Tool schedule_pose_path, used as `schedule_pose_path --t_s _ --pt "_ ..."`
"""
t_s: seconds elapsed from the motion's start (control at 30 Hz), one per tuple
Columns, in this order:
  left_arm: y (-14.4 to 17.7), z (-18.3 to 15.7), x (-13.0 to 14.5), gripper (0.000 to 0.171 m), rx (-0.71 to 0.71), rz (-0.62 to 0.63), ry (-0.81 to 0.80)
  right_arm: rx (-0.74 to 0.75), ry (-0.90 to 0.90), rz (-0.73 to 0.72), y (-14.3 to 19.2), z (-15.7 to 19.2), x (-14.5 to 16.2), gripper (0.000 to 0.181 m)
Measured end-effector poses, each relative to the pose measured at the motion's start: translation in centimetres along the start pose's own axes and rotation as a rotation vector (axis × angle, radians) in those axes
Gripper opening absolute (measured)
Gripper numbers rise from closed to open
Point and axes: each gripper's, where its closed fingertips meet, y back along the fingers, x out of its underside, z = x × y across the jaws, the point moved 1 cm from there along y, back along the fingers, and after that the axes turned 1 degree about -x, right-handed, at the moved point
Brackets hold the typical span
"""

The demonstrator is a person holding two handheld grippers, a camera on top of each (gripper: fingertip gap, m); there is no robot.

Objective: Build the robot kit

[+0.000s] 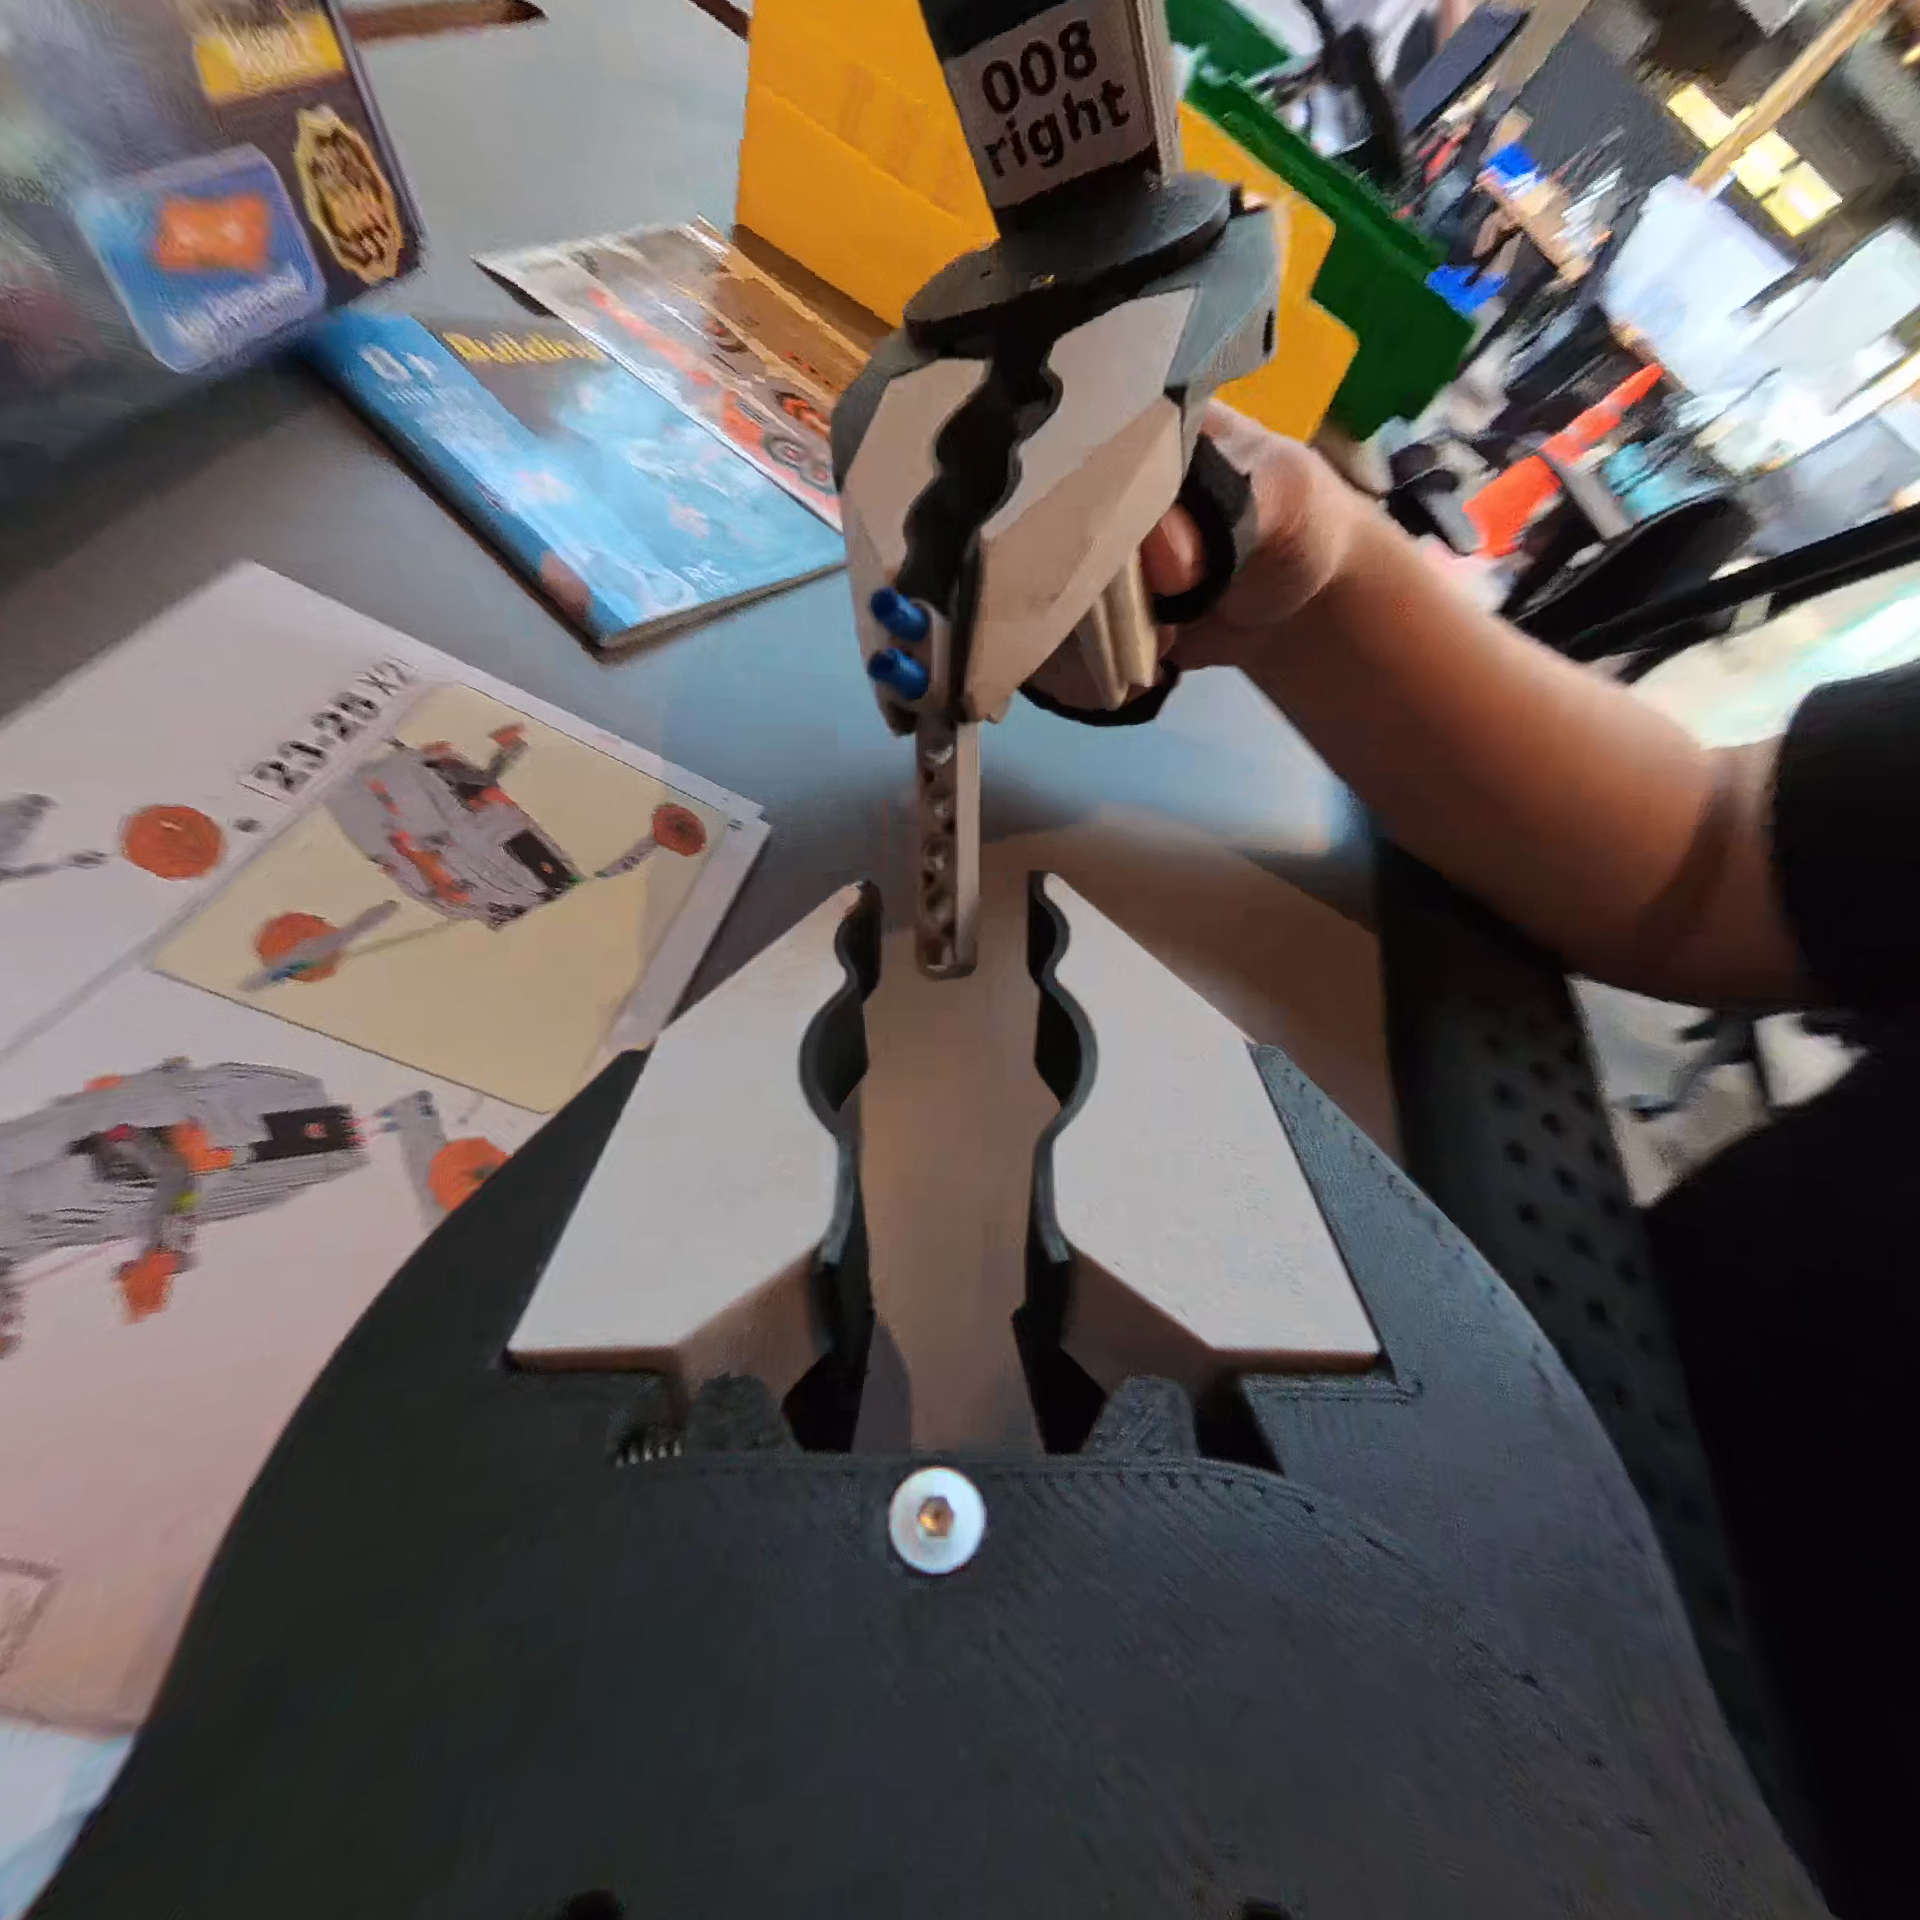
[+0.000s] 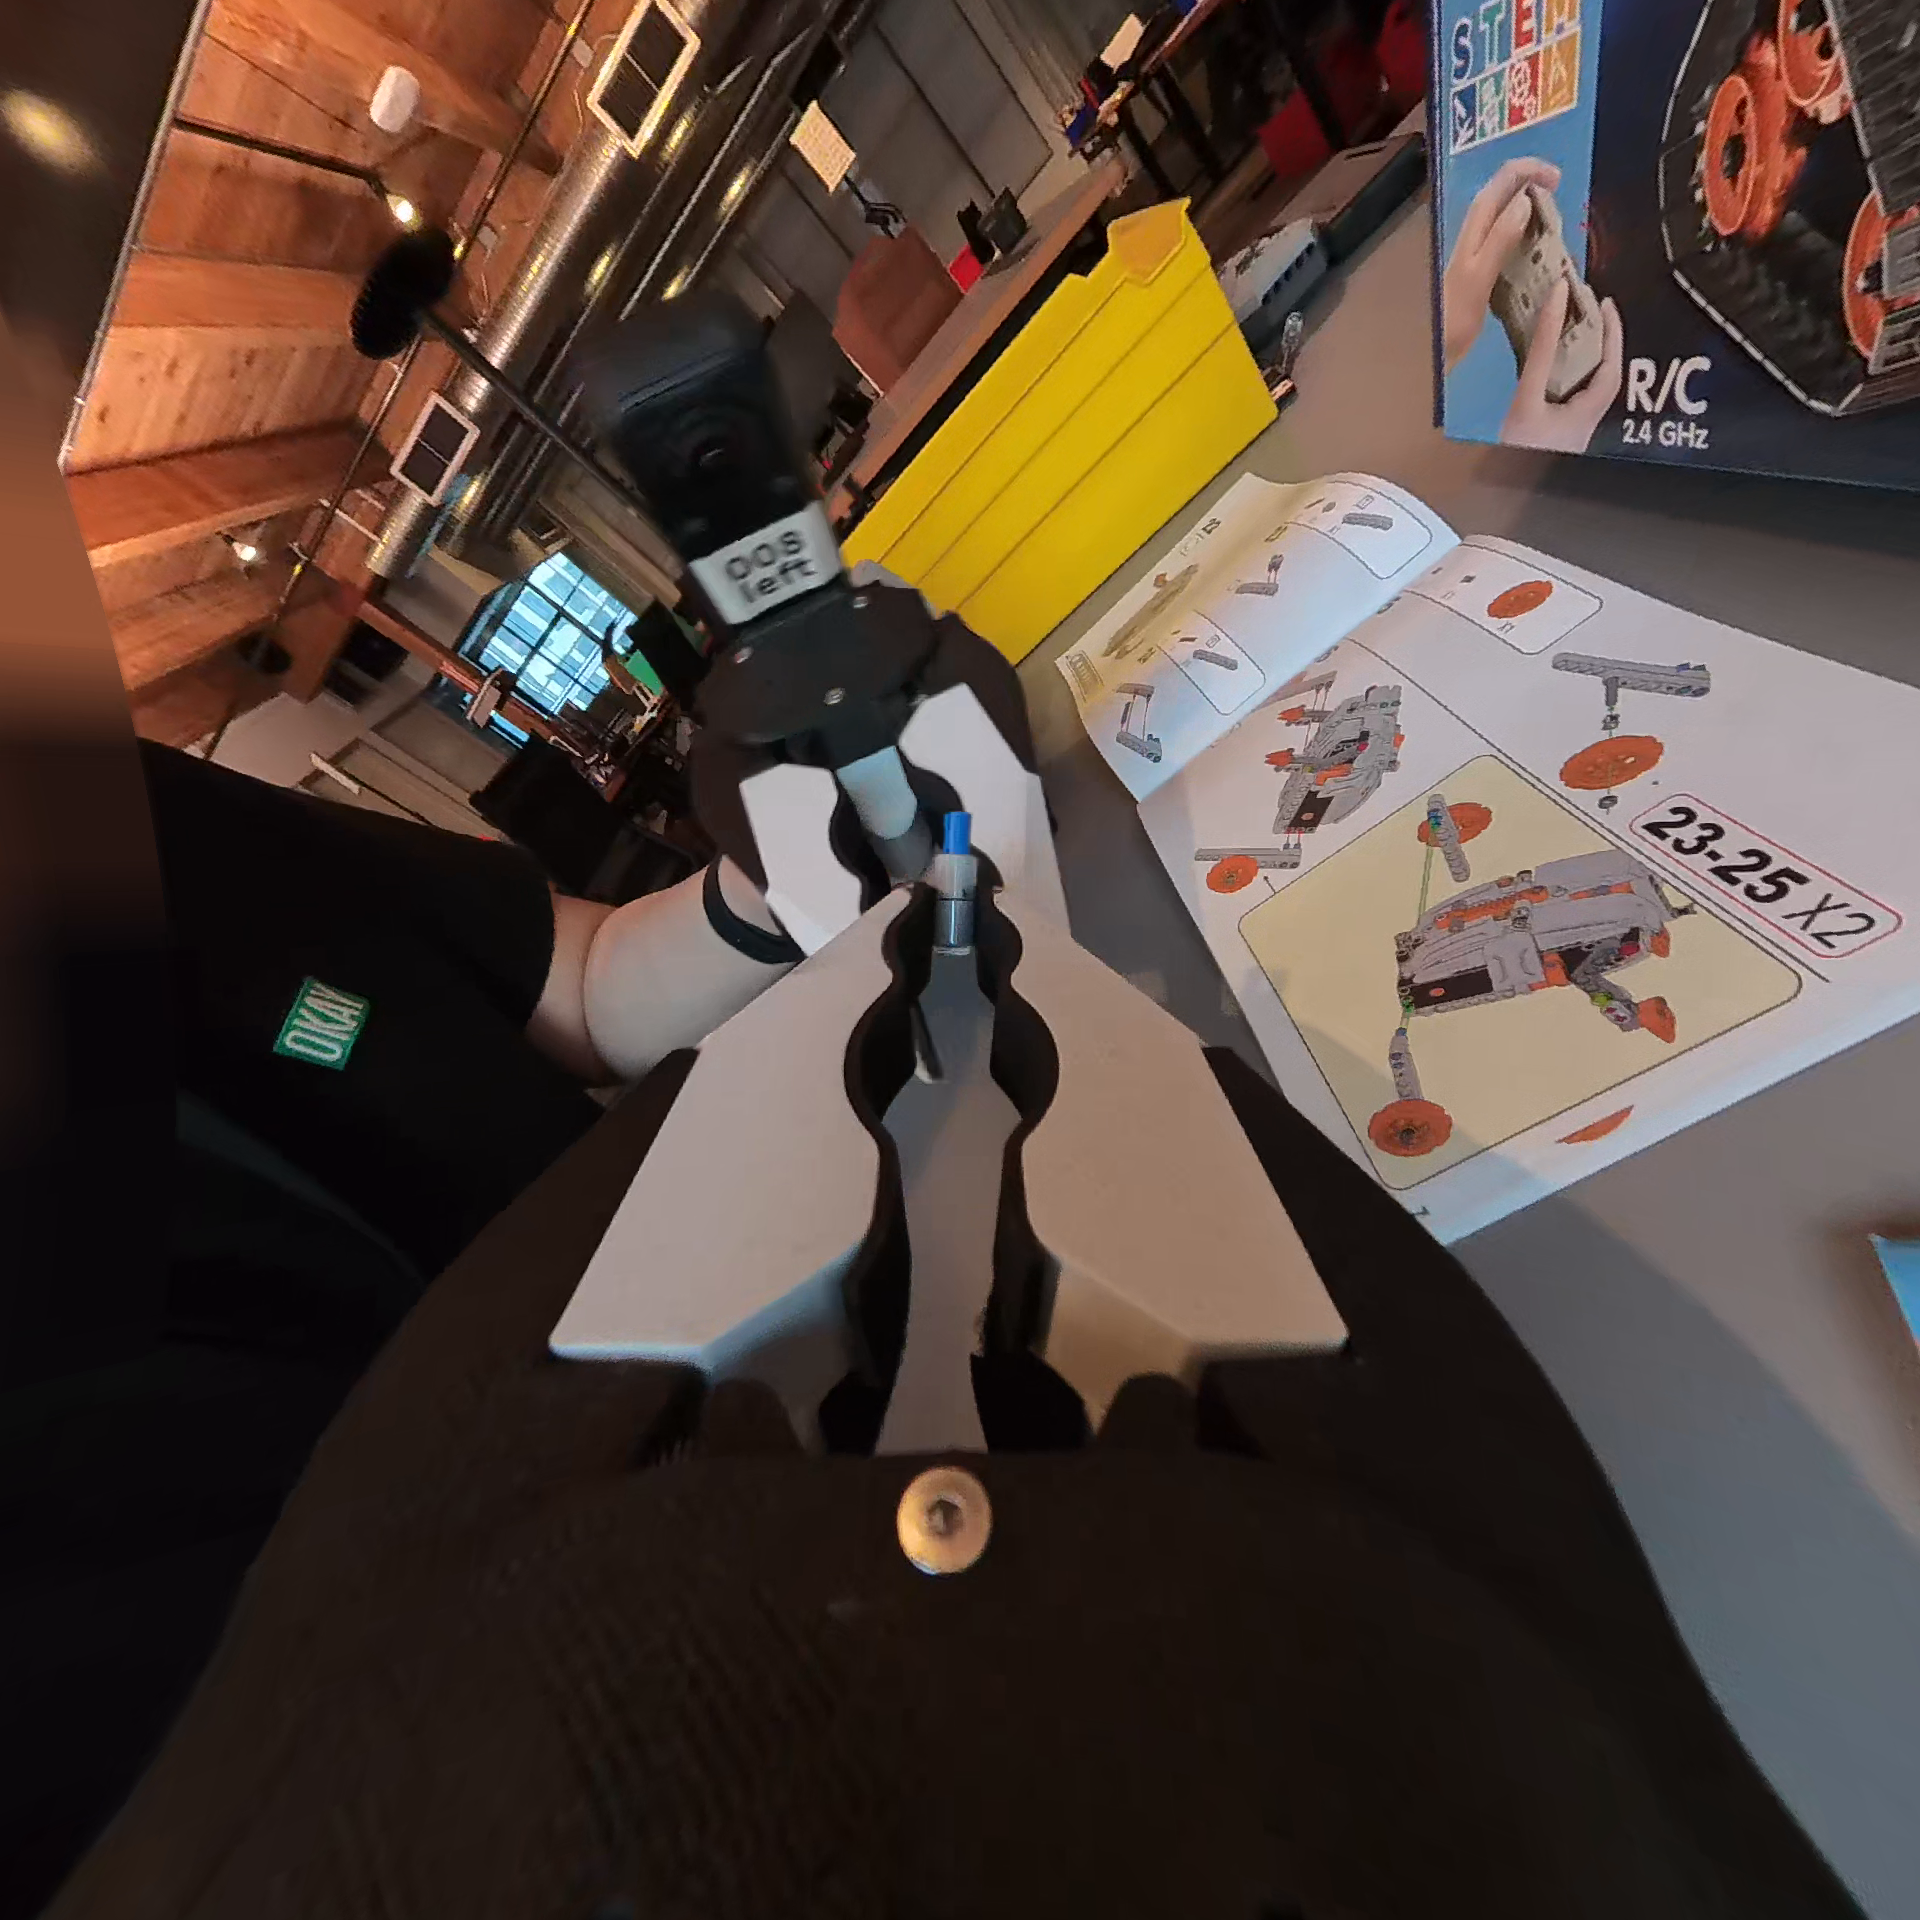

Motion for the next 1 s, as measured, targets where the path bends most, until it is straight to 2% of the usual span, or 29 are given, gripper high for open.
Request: schedule_pose_path --t_s 0.1,0.13,0.27,0.4,0.47,0.5,0.57,0.67,0.73,0.8,0.87,1.0 --pt "0.5 -1.2 -0.8 0.023 0.206 -0.050 0.195 -0.002 0.040 0.013 0.5 0.3 0.0 0.006" --pt "0.8 -1.3 -1.1 0.015 0.228 -0.075 0.222 -0.020 0.049 0.014 0.6 0.7 0.0 0.006" --pt "1.3 -1.4 -1.7 0.009 0.255 -0.113 0.239 -0.049 0.080 0.031 0.5 1.3 0.2 0.005" --pt "1.1 -1.3 -1.2 0.006 0.258 -0.087 0.252 -0.049 0.085 0.036 0.2 1.2 0.4 0.005" --pt "1.5 -1.3 -1.8 0.005 0.260 -0.118 0.264 -0.036 0.121 -0.015 0.3 1.1 -0.3 0.007" --pt "1.8 -1.1 -2.2 0.006 0.258 -0.148 0.282 -0.005 0.175 -0.064 0.5 1.1 -1.1 0.015" --pt "2.9 0.1 -3.2 0.005 0.217 -0.245 0.332 0.125 0.370 -0.165 1.3 0.8 -2.9 0.036" --pt "4.0 1.6 -4.0 0.005 0.129 -0.356 0.366 0.484 0.670 -0.225 4.1 -0.9 -4.9 0.043" --pt "3.8 1.8 -3.8 0.005 0.110 -0.351 0.363 0.713 0.852 -0.199 5.8 -2.0 -5.5 0.043" --pt "3.5 1.6 -3.6 0.005 0.136 -0.329 0.381 0.887 0.959 -0.157 6.9 -2.9 -5.9 0.043" --pt "3.2 1.4 -3.4 0.005 0.155 -0.320 0.393 0.970 0.994 -0.107 7.0 -3.6 -5.8 0.043" --pt "3.1 1.3 -3.3 0.005 0.173 -0.303 0.402 1.005 1.046 -0.032 6.3 -4.2 -5.2 0.041"
